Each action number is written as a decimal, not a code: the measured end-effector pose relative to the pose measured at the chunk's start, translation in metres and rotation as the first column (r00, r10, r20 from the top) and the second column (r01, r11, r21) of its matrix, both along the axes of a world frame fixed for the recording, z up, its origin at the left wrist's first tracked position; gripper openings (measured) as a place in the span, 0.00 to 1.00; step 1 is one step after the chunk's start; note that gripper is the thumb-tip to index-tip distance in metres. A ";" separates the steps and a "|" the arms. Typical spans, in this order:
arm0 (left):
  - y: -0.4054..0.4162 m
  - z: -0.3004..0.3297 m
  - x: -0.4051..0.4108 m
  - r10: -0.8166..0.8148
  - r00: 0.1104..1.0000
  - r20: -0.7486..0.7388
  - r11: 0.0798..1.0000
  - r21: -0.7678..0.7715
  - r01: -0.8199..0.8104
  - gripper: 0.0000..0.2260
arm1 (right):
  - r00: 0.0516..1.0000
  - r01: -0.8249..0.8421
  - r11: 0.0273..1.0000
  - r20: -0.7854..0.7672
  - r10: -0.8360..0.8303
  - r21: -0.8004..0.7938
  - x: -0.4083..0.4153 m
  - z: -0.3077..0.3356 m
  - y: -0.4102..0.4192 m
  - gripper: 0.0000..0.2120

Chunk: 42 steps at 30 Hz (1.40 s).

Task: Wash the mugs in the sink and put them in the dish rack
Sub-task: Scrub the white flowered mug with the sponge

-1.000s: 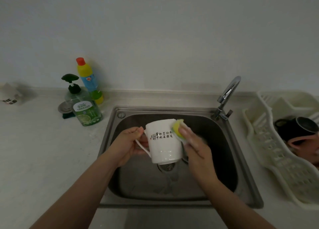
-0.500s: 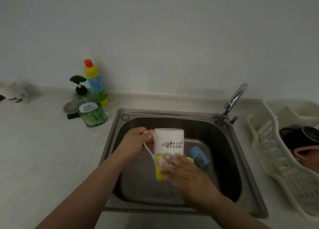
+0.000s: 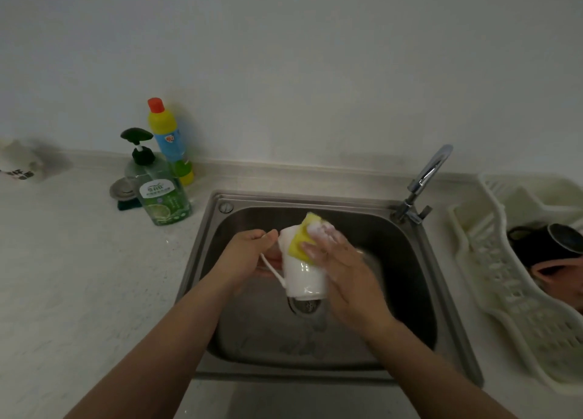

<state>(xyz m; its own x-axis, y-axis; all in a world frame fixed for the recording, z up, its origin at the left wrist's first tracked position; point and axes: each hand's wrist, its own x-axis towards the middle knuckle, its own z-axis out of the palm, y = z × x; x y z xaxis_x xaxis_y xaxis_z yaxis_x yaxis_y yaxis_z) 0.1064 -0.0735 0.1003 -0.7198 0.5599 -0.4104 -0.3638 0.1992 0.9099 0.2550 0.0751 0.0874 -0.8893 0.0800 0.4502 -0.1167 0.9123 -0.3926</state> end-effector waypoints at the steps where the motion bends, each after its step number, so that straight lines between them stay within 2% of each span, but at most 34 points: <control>1: -0.001 0.001 -0.002 0.021 0.999 0.030 1.000 0.023 -0.022 0.12 | 1.000 -0.006 0.999 0.014 0.007 -0.046 0.013 -0.007 -0.005 0.23; 3: -0.006 0.000 -0.006 0.037 0.998 0.050 0.999 0.034 -0.038 0.11 | 0.998 -0.044 0.980 0.035 0.052 -0.193 0.037 -0.018 -0.012 0.24; 5: -0.007 -0.001 -0.004 0.009 0.999 0.043 1.000 0.016 -0.009 0.11 | 1.000 -0.021 0.936 -0.020 0.015 -0.352 0.023 -0.014 -0.005 0.21; 7: -0.005 0.001 0.001 -0.012 0.999 0.048 0.999 0.037 0.011 0.12 | 0.997 0.060 0.798 -0.002 -0.077 -0.600 0.004 0.003 0.001 0.20; 8: -0.003 0.003 0.002 -0.010 0.998 0.059 0.998 0.063 0.007 0.12 | 0.994 0.083 0.748 -0.003 -0.113 -0.658 0.002 0.011 -0.002 0.20; 10: -0.002 0.007 0.002 0.012 0.997 0.081 0.995 0.102 -0.020 0.12 | 0.989 0.082 0.755 -0.040 -0.142 -0.651 0.020 0.010 -0.014 0.19; 13: -0.007 0.005 -0.001 0.003 0.998 0.065 0.996 0.087 -0.009 0.13 | 0.993 0.084 0.831 -0.023 -0.115 -0.550 0.056 -0.003 -0.028 0.18; 15: -0.007 0.003 0.003 -0.031 0.998 0.050 0.997 0.069 0.027 0.13 | 0.992 0.091 0.786 -0.011 -0.124 -0.611 0.037 0.005 -0.017 0.16; 16: -0.006 0.003 0.006 -0.039 0.998 0.050 0.997 0.071 0.035 0.13 | 0.989 0.116 0.711 0.017 -0.145 -0.694 0.024 0.013 -0.011 0.16; 20: -0.003 0.008 0.005 0.022 0.997 0.079 0.992 0.121 -0.031 0.13 | 0.980 0.164 0.597 0.058 -0.193 -0.785 0.031 0.025 -0.018 0.17; 23: -0.007 0.012 0.001 0.036 0.997 0.066 0.989 0.138 -0.045 0.13 | 0.972 0.191 0.610 0.061 -0.227 -0.769 0.055 0.016 -0.030 0.18; 26: -0.002 0.015 0.010 -0.007 0.999 0.040 0.991 0.132 0.001 0.12 | 0.973 0.140 0.673 -0.025 -0.230 -0.726 0.020 0.028 -0.011 0.14; 29: 0.002 0.018 0.013 0.012 0.999 0.031 0.992 0.129 -0.016 0.12 | 0.977 0.132 0.614 -0.001 -0.212 -0.778 0.020 0.033 -0.014 0.14; 31: 0.002 0.017 0.010 0.045 0.999 0.010 0.994 0.095 -0.046 0.11 | 0.982 0.133 0.779 -0.025 -0.188 -0.613 0.044 0.012 -0.026 0.20; 32: 0.002 0.016 0.009 0.051 0.998 -0.036 0.997 0.052 -0.049 0.11 | 0.990 0.097 0.875 -0.047 -0.136 -0.475 0.050 0.000 -0.027 0.21; 34: 0.006 0.015 0.012 0.006 0.990 -0.144 0.998 -0.059 -0.015 0.12 | 0.997 0.047 0.984 -0.056 -0.058 -0.172 0.032 -0.007 -0.017 0.23; 35: 0.008 0.014 0.016 -0.018 0.986 -0.168 0.996 -0.093 0.003 0.13 | 0.998 0.021 1.000 -0.067 -0.021 0.002 0.019 -0.005 -0.013 0.25; 37: 0.011 0.016 0.021 -0.012 0.982 -0.187 0.992 -0.123 -0.012 0.14 | 1.000 -0.021 0.954 -0.002 0.023 0.297 0.002 -0.003 -0.010 0.31; 39: 0.009 0.017 0.020 0.016 0.977 -0.212 0.989 -0.143 -0.047 0.14 | 0.992 -0.125 0.910 0.042 0.119 0.396 0.016 -0.014 -0.013 0.22; 41: 0.005 0.017 0.018 0.013 0.968 -0.252 0.987 -0.151 -0.053 0.13 | 0.972 -0.231 0.882 0.063 0.225 0.411 0.034 -0.026 -0.013 0.20; 42: 0.004 0.018 0.018 -0.001 0.962 -0.272 0.986 -0.162 -0.045 0.13 | 0.972 -0.231 0.883 0.048 0.232 0.409 0.030 -0.023 -0.009 0.21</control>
<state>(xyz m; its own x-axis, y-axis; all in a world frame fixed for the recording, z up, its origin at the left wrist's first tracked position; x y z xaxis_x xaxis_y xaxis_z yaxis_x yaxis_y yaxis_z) 0.1242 -0.0698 0.1182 -0.8280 0.4832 -0.2846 -0.1153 0.3500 0.9296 0.2854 0.0665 0.0649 -0.8590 -0.3193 0.4002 -0.3443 0.9388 0.0099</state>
